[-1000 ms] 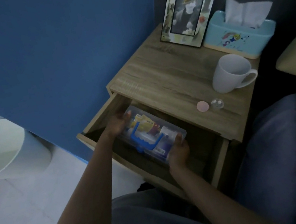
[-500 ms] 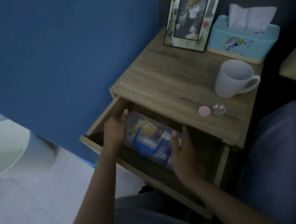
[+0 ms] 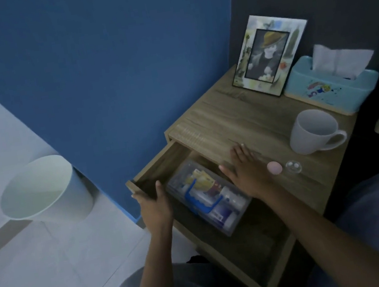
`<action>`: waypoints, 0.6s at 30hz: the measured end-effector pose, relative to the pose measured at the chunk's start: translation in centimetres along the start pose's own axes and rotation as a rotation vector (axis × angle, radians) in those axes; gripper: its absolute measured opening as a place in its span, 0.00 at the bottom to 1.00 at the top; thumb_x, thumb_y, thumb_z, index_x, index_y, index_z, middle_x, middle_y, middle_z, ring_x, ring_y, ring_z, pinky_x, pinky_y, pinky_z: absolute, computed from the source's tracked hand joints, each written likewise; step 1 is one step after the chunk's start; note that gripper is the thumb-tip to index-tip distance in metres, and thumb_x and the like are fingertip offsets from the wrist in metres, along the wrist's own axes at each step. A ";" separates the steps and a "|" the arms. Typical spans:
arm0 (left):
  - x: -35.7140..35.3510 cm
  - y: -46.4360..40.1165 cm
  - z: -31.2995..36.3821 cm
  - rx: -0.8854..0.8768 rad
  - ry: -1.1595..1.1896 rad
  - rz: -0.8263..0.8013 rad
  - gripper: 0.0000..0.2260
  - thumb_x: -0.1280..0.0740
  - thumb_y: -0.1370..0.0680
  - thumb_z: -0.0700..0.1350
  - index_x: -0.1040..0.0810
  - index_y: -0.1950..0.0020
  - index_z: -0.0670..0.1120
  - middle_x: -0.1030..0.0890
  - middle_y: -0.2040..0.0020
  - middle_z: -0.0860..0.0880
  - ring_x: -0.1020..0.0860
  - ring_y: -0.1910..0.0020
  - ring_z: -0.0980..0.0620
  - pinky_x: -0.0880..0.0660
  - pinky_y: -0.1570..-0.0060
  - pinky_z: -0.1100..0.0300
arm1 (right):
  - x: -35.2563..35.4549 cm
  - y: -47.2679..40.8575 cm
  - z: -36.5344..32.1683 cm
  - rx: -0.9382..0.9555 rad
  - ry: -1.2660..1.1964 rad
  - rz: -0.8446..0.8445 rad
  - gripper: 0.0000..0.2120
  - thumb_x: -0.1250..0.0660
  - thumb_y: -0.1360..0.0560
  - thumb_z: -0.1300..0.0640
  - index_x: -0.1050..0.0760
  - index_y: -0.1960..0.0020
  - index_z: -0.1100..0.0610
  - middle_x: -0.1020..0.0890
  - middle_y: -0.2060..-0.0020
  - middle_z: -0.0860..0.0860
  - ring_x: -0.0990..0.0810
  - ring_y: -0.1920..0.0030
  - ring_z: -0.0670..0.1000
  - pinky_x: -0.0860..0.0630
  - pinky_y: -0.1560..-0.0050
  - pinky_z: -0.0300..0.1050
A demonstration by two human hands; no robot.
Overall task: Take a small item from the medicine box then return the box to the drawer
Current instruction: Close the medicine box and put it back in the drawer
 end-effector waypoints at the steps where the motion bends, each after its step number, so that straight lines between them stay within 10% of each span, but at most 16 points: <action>1: -0.1 -0.2 -0.1 -0.003 0.012 0.001 0.38 0.44 0.21 0.61 0.57 0.21 0.42 0.37 0.24 0.39 0.34 0.28 0.38 0.34 0.30 0.43 | -0.1 0.0 0.1 0.004 -0.003 0.006 0.38 0.57 0.22 0.35 0.59 0.21 0.56 0.56 0.21 0.53 0.60 0.22 0.51 0.62 0.28 0.47; 18: -6.4 -2.0 2.2 -0.177 0.173 -0.320 0.32 0.54 0.23 0.67 0.39 0.24 0.51 0.35 0.24 0.44 0.37 0.25 0.42 0.41 0.29 0.48 | -1.3 0.0 0.6 0.047 0.019 0.042 0.50 0.71 0.35 0.24 0.66 0.23 0.56 0.63 0.22 0.53 0.66 0.23 0.51 0.65 0.26 0.48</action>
Point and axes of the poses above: each hand's wrist, its own y-axis away from the middle knuckle, its own x-axis out of the back of the hand, z = x × y, the point moved 1 cm from there along -y, towards the middle knuckle
